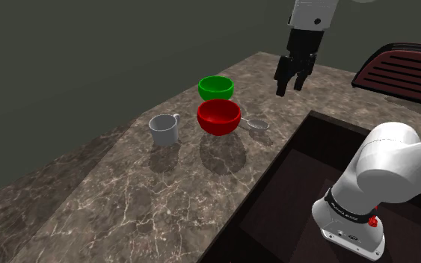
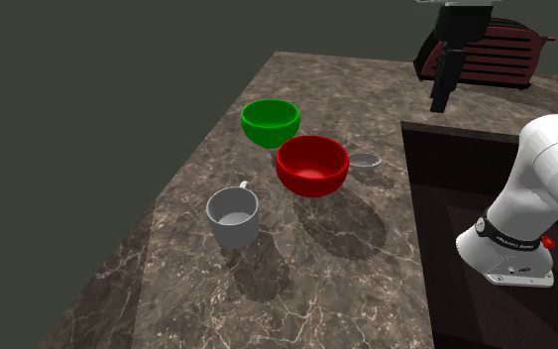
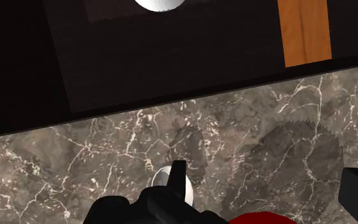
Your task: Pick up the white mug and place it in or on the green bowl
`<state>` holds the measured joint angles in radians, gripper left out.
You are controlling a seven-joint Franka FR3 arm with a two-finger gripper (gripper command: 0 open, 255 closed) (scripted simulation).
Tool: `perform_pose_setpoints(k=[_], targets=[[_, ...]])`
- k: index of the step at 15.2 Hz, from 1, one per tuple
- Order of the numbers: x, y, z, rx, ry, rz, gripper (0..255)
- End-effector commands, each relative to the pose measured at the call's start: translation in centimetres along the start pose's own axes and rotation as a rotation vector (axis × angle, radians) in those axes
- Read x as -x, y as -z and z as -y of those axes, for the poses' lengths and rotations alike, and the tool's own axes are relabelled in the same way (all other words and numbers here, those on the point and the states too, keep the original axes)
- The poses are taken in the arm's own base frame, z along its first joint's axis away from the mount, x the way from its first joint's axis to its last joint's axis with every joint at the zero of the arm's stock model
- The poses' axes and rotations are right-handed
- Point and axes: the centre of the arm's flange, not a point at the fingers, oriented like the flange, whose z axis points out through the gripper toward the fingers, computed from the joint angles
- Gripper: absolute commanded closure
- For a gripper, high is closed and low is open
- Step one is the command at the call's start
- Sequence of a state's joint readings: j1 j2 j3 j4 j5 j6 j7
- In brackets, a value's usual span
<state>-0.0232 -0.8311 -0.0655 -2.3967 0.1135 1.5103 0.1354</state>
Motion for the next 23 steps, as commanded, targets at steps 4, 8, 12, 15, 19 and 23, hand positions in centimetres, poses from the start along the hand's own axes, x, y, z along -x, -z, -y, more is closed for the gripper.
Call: perform_pose_setpoints(k=[4,8,12,15,19,23], targets=[[-2.5,-1.3,2.9,0.017,0.0,-0.005,0],[-6.0,-3.0,6.8,0.039,0.0,-0.011,0],[-9.4,-4.8,10.7,0.061,0.0,-0.017,0],[-11.9,-6.2,13.6,0.078,0.0,-0.022,0],[-15.4,-8.2,17.3,0.1,0.0,-0.028,0],[-18.8,-10.1,21.1,0.122,0.0,-0.035,0]])
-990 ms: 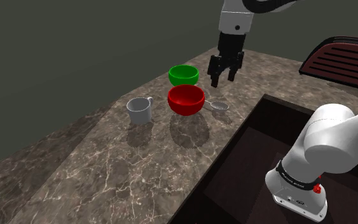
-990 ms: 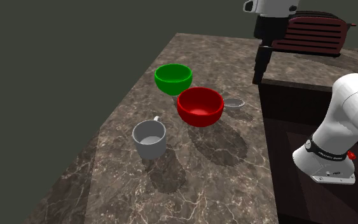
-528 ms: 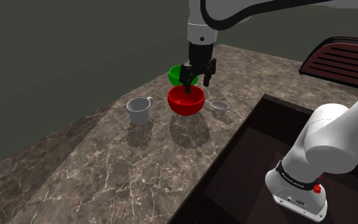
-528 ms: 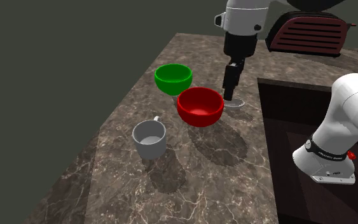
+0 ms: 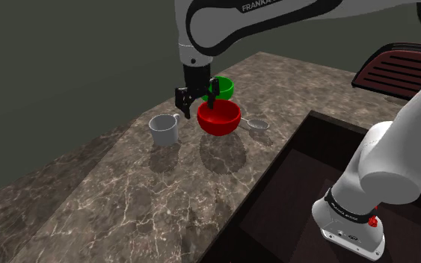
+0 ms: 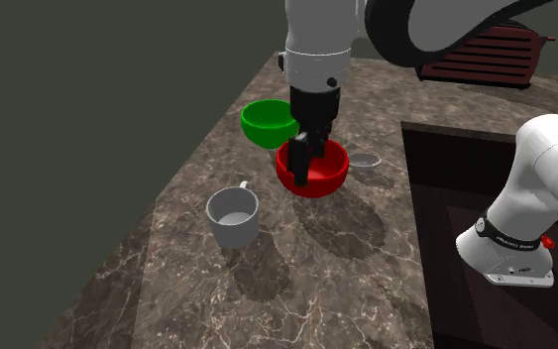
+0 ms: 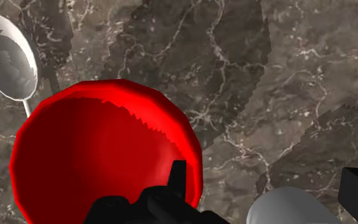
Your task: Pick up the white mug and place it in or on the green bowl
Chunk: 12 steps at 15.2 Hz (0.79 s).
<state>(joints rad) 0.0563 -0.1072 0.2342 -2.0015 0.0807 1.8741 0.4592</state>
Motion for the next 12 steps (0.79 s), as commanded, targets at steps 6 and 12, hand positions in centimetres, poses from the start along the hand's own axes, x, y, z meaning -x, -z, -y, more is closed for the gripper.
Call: perform_pose_setpoints(k=[6,12], targets=[[-5.9,-3.0,6.7,0.039,-0.001,-0.011,0],[-11.0,-5.7,12.4,0.072,-0.001,-0.021,0]])
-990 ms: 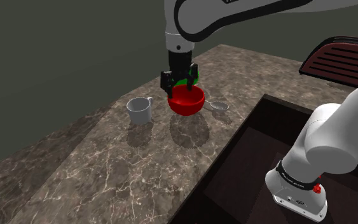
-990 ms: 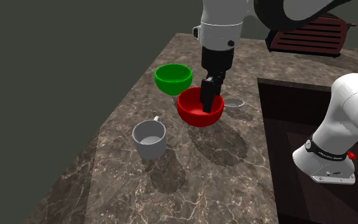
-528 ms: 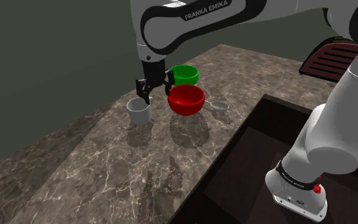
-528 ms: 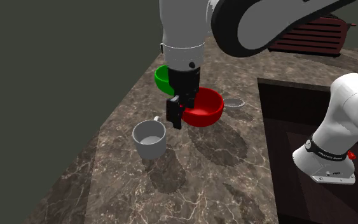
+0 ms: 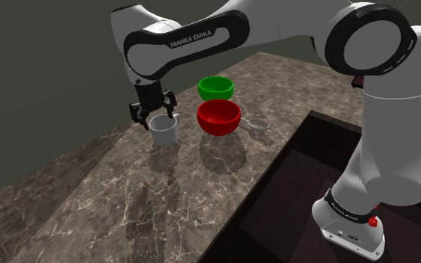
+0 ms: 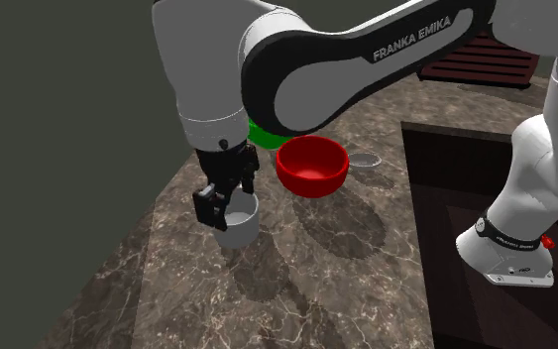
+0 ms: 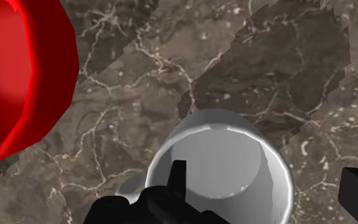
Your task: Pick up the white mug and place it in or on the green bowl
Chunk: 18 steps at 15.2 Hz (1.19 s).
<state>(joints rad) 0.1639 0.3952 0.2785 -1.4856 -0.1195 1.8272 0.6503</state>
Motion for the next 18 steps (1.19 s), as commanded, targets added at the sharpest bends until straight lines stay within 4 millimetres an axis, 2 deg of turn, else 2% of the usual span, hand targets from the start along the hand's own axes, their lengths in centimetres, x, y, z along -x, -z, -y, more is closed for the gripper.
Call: perform_pose_setpoints(k=[1,2,10,18], targets=[[-1.7,-1.0,2.1,0.012,-0.001,-0.004,0],[-2.5,-1.4,3.0,0.017,-0.001,-0.005,0],[-2.5,-5.4,2.9,0.017,-0.001,-0.005,0],[-2.5,-5.4,2.9,0.017,-0.001,-0.005,0]])
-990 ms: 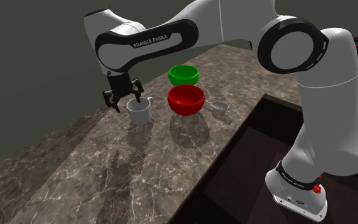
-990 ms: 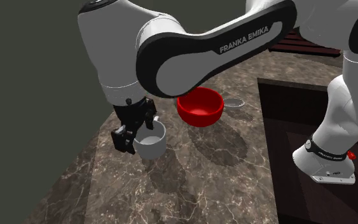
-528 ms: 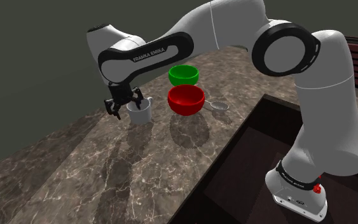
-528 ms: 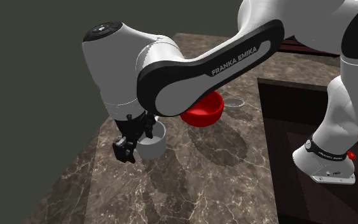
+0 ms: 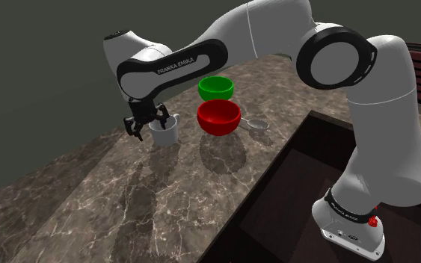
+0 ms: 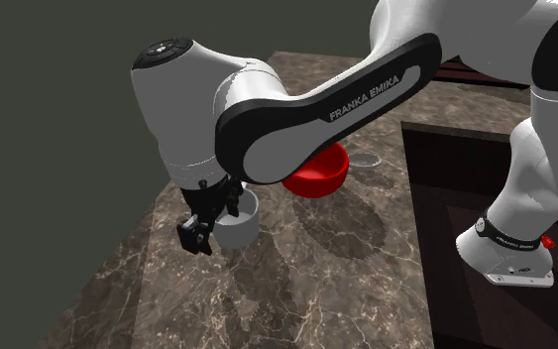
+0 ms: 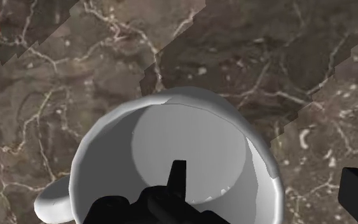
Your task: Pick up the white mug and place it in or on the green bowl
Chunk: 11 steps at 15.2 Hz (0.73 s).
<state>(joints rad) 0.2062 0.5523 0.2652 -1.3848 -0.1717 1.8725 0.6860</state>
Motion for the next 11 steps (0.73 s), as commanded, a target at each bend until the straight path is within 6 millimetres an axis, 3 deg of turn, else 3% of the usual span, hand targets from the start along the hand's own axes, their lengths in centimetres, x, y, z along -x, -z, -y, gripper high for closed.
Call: perform_pose_setpoints(k=[1,11], targets=[[0.0,0.0,0.0,0.0,0.0,0.0,255],[0.01,0.52,-0.03,0.0,0.0,0.0,255]])
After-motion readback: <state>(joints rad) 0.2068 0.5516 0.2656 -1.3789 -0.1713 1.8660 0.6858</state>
